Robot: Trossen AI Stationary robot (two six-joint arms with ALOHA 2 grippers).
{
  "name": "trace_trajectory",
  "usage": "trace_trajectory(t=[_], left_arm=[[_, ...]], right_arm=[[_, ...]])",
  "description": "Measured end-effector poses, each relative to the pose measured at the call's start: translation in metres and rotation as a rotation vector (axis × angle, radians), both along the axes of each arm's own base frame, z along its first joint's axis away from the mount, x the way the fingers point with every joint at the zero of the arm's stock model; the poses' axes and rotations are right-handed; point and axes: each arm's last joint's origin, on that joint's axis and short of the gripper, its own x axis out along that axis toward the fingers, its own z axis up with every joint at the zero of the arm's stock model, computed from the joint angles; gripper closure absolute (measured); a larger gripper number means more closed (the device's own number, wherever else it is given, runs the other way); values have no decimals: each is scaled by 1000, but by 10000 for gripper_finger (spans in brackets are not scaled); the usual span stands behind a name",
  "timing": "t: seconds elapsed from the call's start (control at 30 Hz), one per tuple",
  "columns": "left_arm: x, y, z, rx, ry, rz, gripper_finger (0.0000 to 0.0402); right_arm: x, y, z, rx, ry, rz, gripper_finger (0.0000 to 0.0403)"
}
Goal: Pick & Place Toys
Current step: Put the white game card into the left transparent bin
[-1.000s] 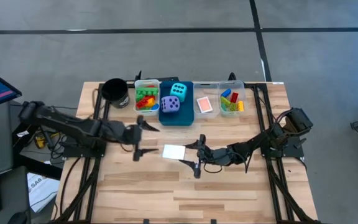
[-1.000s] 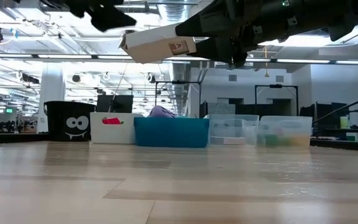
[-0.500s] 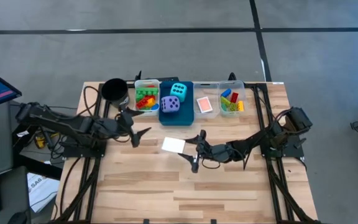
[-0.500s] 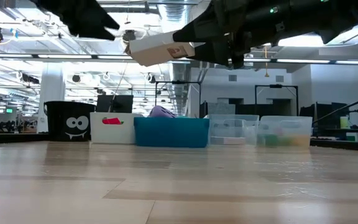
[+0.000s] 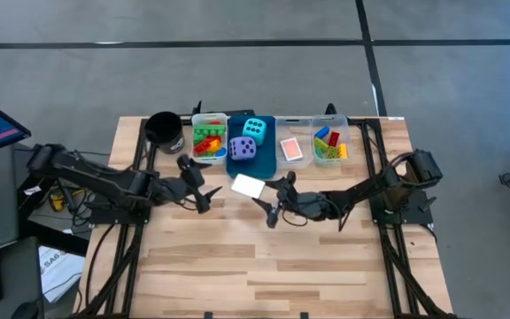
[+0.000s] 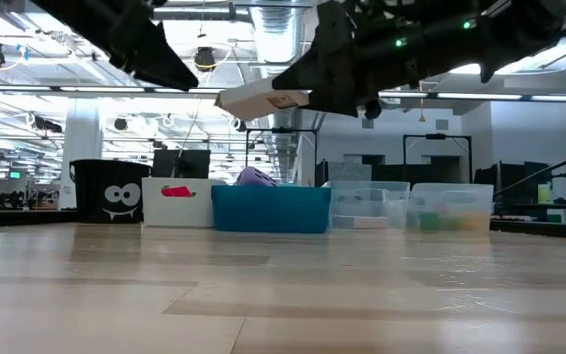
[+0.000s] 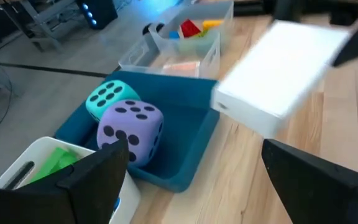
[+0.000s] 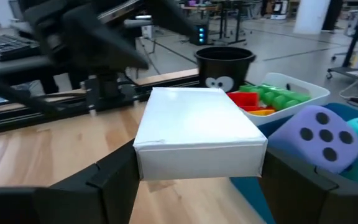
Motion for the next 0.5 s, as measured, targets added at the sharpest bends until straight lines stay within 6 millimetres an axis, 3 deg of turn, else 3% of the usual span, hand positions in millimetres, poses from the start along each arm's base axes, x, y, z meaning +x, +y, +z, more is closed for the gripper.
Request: trace_trajectory(t=[0.2,0.5], left_arm=[[4,-1,-5,6,26,0,42],[4,-1,-2,0,-2,0,42]], right_arm=[[1,-13,-2,32,4,-59,127],[-1,-30,-1,-16,-6,-328,127]])
